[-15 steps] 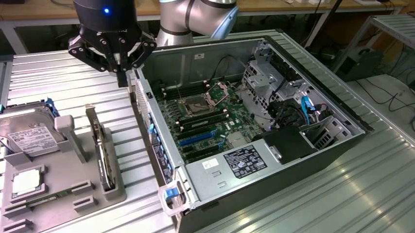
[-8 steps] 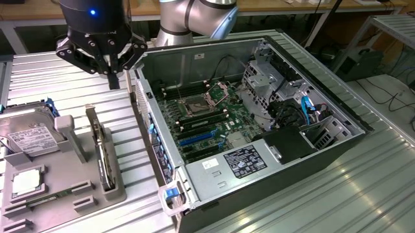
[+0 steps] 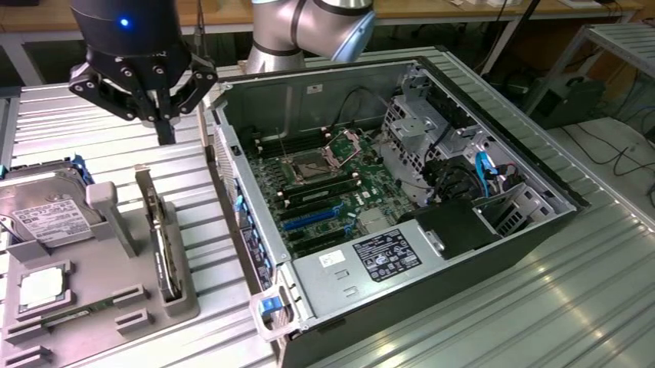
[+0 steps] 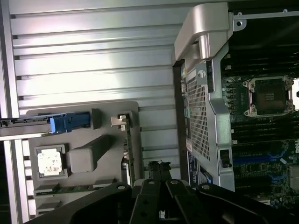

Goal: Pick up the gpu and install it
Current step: 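Reach for the gpu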

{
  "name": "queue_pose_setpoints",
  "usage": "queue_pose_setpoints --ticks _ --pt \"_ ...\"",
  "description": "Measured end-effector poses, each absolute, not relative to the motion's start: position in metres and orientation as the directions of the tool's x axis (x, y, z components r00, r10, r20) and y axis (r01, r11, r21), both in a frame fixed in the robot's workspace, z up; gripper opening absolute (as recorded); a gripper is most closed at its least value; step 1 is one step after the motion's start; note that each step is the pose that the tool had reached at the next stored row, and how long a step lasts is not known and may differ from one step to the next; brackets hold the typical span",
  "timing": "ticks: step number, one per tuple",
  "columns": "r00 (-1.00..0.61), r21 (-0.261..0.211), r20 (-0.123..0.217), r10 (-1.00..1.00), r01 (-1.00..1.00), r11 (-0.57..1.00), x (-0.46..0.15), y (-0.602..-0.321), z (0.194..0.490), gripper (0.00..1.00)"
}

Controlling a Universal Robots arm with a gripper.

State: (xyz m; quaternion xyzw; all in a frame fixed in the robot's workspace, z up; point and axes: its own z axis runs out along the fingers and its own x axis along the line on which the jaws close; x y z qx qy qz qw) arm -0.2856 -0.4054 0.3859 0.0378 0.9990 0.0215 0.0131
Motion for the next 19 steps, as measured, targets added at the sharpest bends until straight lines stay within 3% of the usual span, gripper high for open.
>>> queue_pose_setpoints --ticks 19 --pt "-0.997 0.043 -0.018 0.076 0.075 0.996 -0.32 -0.406 0.382 0.11"
